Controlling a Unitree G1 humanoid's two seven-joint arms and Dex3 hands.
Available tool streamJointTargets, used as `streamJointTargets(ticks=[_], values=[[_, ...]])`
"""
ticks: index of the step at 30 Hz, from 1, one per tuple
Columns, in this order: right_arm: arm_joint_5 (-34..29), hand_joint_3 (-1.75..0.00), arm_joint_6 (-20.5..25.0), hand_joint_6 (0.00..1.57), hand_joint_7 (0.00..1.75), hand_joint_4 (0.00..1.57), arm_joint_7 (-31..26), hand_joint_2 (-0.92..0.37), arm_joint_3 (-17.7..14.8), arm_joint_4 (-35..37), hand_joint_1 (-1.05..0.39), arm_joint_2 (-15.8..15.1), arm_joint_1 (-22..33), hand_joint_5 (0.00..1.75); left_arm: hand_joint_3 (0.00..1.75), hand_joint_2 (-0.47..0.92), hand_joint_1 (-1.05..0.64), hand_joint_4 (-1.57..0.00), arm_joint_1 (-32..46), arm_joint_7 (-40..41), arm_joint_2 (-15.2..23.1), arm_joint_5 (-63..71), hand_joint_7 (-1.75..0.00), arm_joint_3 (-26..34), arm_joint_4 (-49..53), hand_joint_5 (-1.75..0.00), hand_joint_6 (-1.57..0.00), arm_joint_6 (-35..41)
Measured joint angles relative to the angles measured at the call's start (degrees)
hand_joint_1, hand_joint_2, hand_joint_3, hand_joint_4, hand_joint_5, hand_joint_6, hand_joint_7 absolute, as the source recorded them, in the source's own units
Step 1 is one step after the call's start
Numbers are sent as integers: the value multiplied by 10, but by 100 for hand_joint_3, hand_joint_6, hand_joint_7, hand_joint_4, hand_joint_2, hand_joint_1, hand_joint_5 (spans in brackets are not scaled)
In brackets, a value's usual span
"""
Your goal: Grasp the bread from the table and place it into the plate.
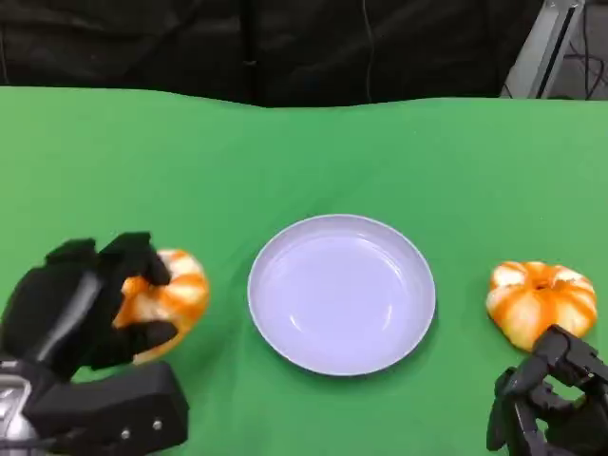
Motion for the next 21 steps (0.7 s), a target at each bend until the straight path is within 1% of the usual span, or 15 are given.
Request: streamJointTargets(ticks=[4, 8, 12, 15, 19, 21], values=[[0, -130, -1, 78, 162, 92, 1, -49, 0, 1, -13, 0, -1, 175, 38, 92, -12, -57, -35, -14, -22, 14, -174, -18, -25, -175, -48, 10], [0, -130, -1, 78, 162, 92, 1, -49, 0, 2, -13, 0, 0, 175, 34, 92, -13, -58, -87, -33, -52, 21, -170, -50, -20, -175, -51, 9], [-1, -129, -3, 77, 162, 90, 0, -49, 2, 2, -13, 1, 0, 175, 29, 92, -14, -57, -132, -40, -88, 26, -170, -84, 13, -175, -50, 6], [-2, -128, -8, 77, 163, 89, 0, -50, 2, 2, -14, 1, 2, 175, 31, 92, -13, -55, -151, -43, -112, 28, -171, -109, 48, -175, -49, 1], [-5, -128, -14, 77, 163, 90, -4, -50, 3, 2, -15, 2, 4, 175, 30, 92, -12, -53, -178, -42, -136, 36, -173, -136, 103, -175, -46, -5], [-10, -129, -14, 77, 163, 90, -7, -50, 5, 1, -14, 3, 4, 175, 25, 92, -12, -55, -190, -42, -145, 40, -174, -145, 127, -175, -46, -6]])
